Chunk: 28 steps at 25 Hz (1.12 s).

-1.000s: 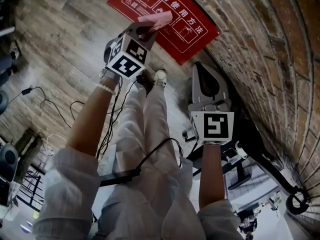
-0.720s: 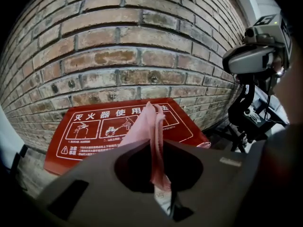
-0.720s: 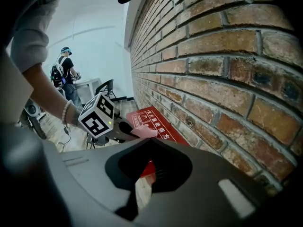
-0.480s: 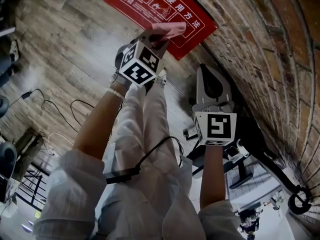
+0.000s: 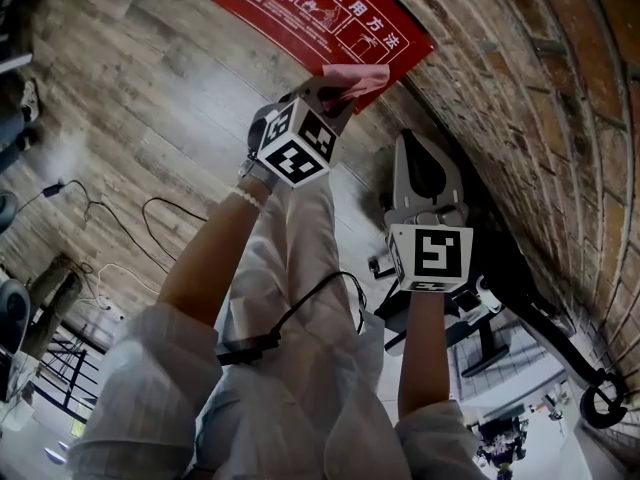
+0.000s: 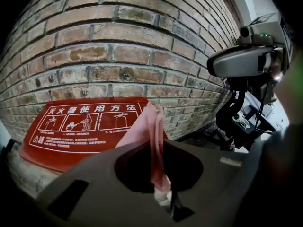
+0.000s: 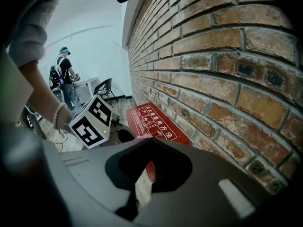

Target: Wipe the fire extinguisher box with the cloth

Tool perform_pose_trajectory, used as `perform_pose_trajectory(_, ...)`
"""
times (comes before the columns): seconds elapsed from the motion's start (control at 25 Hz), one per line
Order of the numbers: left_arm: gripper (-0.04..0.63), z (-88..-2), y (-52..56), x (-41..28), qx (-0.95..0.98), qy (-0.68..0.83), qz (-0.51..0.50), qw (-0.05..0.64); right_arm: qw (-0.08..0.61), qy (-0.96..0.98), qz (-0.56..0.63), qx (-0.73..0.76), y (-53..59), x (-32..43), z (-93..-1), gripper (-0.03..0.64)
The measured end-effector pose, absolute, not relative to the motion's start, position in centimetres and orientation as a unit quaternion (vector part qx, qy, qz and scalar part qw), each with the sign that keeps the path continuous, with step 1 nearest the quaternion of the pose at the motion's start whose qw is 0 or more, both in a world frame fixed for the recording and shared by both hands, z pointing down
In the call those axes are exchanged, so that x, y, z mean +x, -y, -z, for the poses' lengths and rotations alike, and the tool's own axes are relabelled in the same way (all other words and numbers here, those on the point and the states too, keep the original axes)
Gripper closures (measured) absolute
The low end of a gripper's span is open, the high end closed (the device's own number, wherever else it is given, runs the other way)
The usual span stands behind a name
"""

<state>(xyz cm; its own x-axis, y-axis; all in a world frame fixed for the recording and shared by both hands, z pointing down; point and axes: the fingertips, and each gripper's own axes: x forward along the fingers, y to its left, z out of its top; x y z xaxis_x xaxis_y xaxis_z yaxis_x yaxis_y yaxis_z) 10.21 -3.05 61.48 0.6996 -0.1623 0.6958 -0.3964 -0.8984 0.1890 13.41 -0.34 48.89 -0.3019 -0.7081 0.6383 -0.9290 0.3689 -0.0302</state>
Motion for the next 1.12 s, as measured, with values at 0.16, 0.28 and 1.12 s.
perform_pose_trajectory(0.16,0.586,-61.5,1.5,11.3,0.909,0.142,-0.353,0.172,0.272,0.779,-0.203,0.527,-0.1,13.7,-48.8,0.612)
perform_pose_trajectory(0.28,0.586,-61.6,0.7,11.9,0.909,0.137,-0.352,0.175,0.269,0.777,-0.205,0.531,-0.5,13.9,-48.9,0.612)
perform_pose_trajectory(1.12,0.586,-53.4,0.6,10.1,0.922,0.183,-0.295,0.173,0.264,0.805,-0.165,0.505,0.1,11.1,-44.1,0.612)
